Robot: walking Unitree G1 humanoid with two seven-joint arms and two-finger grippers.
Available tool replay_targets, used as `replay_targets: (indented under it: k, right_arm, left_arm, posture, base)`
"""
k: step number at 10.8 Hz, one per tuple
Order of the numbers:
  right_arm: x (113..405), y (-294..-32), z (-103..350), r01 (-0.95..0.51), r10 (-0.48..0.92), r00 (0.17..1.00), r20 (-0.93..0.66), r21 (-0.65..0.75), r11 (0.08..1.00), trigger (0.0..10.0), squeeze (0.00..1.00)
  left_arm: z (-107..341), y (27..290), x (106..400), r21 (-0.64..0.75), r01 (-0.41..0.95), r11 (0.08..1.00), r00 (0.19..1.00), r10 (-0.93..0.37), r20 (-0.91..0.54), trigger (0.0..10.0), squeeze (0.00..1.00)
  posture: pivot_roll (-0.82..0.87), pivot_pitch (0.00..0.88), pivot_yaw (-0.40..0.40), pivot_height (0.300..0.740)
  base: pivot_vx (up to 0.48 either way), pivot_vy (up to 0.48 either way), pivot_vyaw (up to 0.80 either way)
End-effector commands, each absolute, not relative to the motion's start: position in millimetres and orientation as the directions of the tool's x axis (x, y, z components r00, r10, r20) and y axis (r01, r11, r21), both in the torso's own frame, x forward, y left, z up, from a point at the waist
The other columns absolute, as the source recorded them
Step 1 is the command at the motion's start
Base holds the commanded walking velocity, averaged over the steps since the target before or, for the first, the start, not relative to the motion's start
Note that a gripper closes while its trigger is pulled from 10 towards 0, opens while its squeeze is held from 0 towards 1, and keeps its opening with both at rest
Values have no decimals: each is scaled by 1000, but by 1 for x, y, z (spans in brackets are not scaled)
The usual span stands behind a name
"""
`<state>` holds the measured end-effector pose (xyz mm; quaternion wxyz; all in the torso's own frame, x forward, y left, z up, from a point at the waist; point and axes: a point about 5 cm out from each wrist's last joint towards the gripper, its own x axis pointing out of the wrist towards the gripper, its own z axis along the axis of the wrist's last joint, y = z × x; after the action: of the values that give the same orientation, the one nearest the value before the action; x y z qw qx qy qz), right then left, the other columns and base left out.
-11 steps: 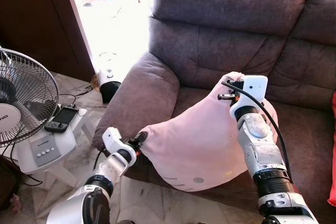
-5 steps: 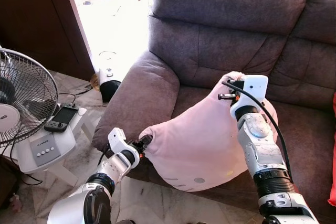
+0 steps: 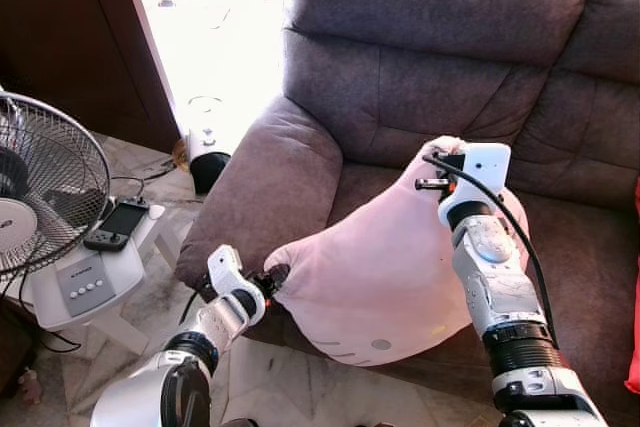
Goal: Move the pillow to the sofa from floor
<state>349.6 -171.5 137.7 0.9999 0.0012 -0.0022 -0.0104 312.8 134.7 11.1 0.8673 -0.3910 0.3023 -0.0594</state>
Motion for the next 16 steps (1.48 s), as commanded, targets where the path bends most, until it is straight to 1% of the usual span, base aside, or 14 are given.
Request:
replay_targets:
  k: [1, 16]
  right_arm:
    - [354, -171, 162, 15, -15, 995, 94, 2, 1000, 10000, 0]
    - [355, -171, 164, 10, -10, 995, 100, 0, 1000, 10000, 0]
  left_arm:
    - [0, 133, 302, -713, -166, 681, 779, -352, -519, 0, 0]
    - [-2, 136, 300, -721, -179, 669, 785, -345, -515, 0, 0]
  posture:
    - [-14, 55, -60, 740]
    - [-17, 44, -63, 740]
  base:
    - [0, 0, 0]
    - [0, 0, 0]
